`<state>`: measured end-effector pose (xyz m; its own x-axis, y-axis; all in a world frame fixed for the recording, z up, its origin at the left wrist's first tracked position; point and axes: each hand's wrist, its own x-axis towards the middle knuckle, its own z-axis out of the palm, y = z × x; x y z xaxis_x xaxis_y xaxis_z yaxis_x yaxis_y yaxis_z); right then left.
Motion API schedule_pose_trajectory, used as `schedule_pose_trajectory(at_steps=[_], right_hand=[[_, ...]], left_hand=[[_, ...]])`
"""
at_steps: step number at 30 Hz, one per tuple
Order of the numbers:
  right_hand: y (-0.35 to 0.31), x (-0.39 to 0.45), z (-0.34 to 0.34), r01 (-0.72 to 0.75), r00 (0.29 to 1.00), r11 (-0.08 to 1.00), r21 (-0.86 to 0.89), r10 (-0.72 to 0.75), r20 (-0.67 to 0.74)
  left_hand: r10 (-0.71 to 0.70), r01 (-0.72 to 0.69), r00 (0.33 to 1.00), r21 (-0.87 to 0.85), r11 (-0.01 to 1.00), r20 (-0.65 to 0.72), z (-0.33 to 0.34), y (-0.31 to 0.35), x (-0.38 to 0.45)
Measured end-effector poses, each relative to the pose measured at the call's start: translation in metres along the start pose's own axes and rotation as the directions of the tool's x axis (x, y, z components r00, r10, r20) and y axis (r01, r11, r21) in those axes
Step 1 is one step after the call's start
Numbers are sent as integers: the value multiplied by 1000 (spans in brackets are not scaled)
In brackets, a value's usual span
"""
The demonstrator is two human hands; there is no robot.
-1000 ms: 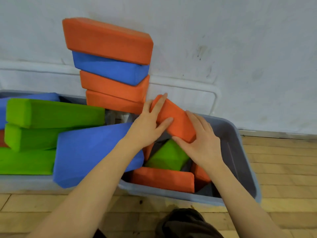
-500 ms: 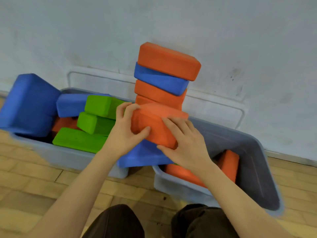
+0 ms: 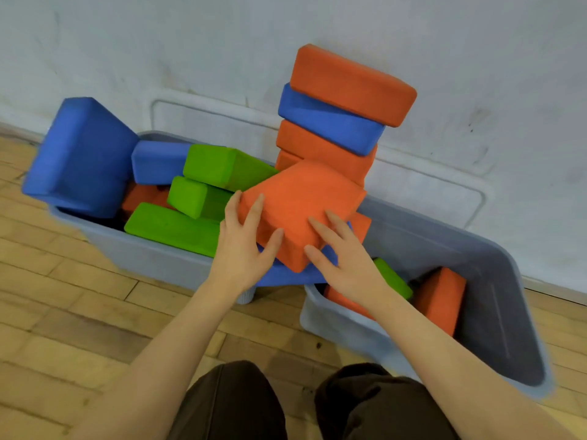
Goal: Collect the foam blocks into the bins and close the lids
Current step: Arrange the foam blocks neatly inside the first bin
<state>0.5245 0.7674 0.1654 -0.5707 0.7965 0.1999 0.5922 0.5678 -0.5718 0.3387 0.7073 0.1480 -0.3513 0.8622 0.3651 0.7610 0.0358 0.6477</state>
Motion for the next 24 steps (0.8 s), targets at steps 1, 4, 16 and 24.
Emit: schedule_pose_trajectory(at_steps=[1,4,16,24], right_hand=[[-2,-1,1,22,1000,999,-44,-22,15],[-6,-1,2,66,994,977,-201,-46,101],[43,-9,-63,-69,991,972,-224,41,-129],[185,-41,-110,-369,915,912,-179,324,-239]], left_hand=[[-6,6,1000,50,999,5,-3,-2,2],[-117,104,992,233,967,44,-6,-8,2],[354,-356,933,256,899,55,38,81,25],[434,-479,862,139,867,261,174,134,37]])
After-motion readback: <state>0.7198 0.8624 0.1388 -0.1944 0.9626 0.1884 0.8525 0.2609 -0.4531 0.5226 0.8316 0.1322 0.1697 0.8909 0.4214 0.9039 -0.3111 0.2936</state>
